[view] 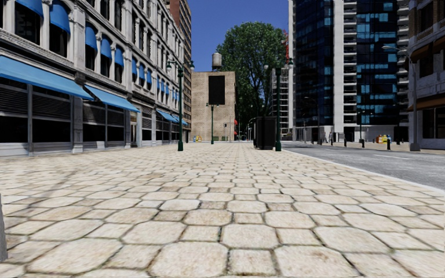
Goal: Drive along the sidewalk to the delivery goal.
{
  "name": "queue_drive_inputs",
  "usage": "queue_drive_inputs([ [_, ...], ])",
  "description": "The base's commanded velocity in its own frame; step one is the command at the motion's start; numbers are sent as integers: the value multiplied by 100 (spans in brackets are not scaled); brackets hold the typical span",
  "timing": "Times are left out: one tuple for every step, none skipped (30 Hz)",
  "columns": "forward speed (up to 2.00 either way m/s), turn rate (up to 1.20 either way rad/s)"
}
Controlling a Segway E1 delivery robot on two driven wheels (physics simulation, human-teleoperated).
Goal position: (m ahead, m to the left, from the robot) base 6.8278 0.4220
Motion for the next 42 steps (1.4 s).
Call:
queue_drive_inputs([
  [200,94],
  [200,101],
  [200,62],
  [200,42],
  [200,34],
  [200,34],
  [200,27],
  [200,14],
  [200,7],
  [200,5],
  [200,5],
  [200,0],
  [200,0],
  [200,0],
  [200,0],
  [200,0],
  [200,0],
  [200,0],
  [200,0],
  [200,0],
  [200,0],
  [200,0],
  [200,0],
  [200,0],
  [200,0],
  [200,0],
  [200,0],
  [200,0],
  [200,0],
  [200,0],
  [200,0],
  [200,0],
  [200,0],
  [200,0],
  [200,0],
  [200,0],
  [200,0],
  [200,0],
  [200,0],
  [200,0],
  [200,0],
  [200,0],
])
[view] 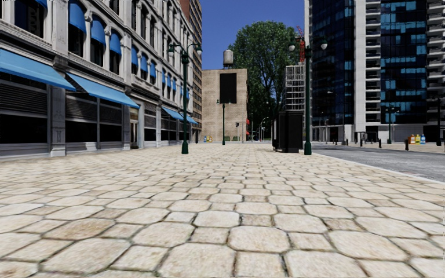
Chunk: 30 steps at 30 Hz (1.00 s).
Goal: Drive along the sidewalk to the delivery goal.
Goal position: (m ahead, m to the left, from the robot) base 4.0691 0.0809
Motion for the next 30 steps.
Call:
queue_drive_inputs([
  [200,0],
  [200,0],
  [200,0],
  [200,0],
  [200,0],
  [200,0],
  [200,0],
  [200,0],
  [200,0],
  [200,0],
  [200,0],
  [200,0],
  [200,0],
  [200,0],
  [200,0],
  [200,0],
  [200,0],
  [200,0],
  [200,0],
  [200,0],
  [200,0],
  [200,0],
  [200,0],
  [200,0],
  [200,0],
  [200,0],
  [200,0],
  [200,0],
  [200,0],
  [200,0],
])
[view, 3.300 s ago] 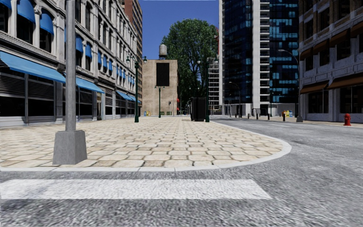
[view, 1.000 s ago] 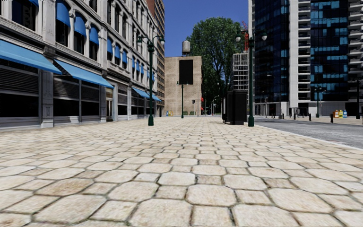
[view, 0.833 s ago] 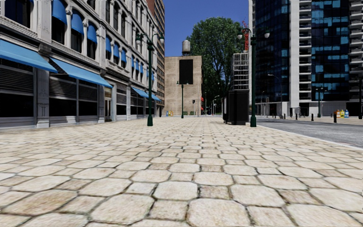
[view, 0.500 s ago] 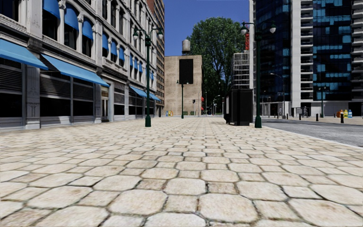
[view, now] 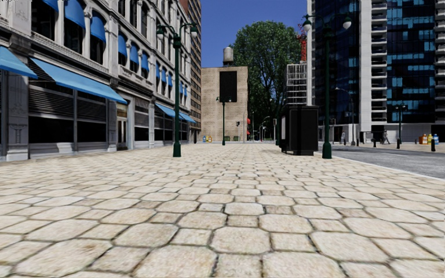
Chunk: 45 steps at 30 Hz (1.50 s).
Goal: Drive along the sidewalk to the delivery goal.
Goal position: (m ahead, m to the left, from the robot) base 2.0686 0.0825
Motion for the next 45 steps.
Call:
queue_drive_inputs([
  [200,0],
  [200,0],
  [200,-32],
  [200,-80],
  [200,-80],
  [200,-98],
  [200,-105],
  [200,-59],
  [200,-59],
  [200,-7],
  [200,-2],
  [200,-1],
  [200,0],
  [200,0],
  [200,0],
  [200,0],
  [200,0],
  [200,0],
  [200,0],
  [200,0],
  [200,0],
  [200,0],
  [200,0],
  [200,0],
  [200,0],
  [200,0],
  [200,0],
  [200,0],
  [200,0],
  [200,0],
  [200,0],
  [199,0],
  [183,0],
  [135,0],
  [89,0],
  [89,0],
  [42,0],
  [1,0],
  [0,0],
  [0,0],
  [0,0],
  [0,0],
  [0,0],
  [0,0],
  [0,0],
])
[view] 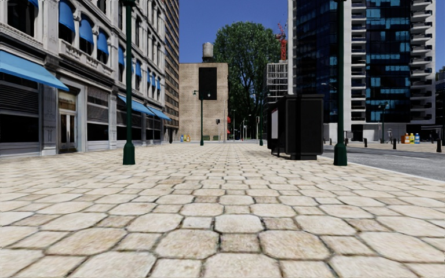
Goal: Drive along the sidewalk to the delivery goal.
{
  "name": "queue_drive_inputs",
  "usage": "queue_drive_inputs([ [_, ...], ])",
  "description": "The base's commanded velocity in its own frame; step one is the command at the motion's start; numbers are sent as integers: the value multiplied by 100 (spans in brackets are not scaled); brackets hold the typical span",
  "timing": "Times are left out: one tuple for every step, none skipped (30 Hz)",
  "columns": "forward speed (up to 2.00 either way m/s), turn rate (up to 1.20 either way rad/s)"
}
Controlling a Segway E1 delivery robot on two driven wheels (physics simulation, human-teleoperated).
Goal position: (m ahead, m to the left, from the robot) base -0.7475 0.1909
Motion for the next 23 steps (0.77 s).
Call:
queue_drive_inputs([
  [0,0],
  [0,0],
  [0,0],
  [0,0],
  [0,0],
  [0,0],
  [0,0],
  [0,0],
  [0,0],
  [0,0],
  [0,0],
  [0,0],
  [0,0],
  [0,0],
  [0,0],
  [0,0],
  [0,0],
  [0,0],
  [0,0],
  [0,0],
  [0,0],
  [0,0],
  [0,0],
])
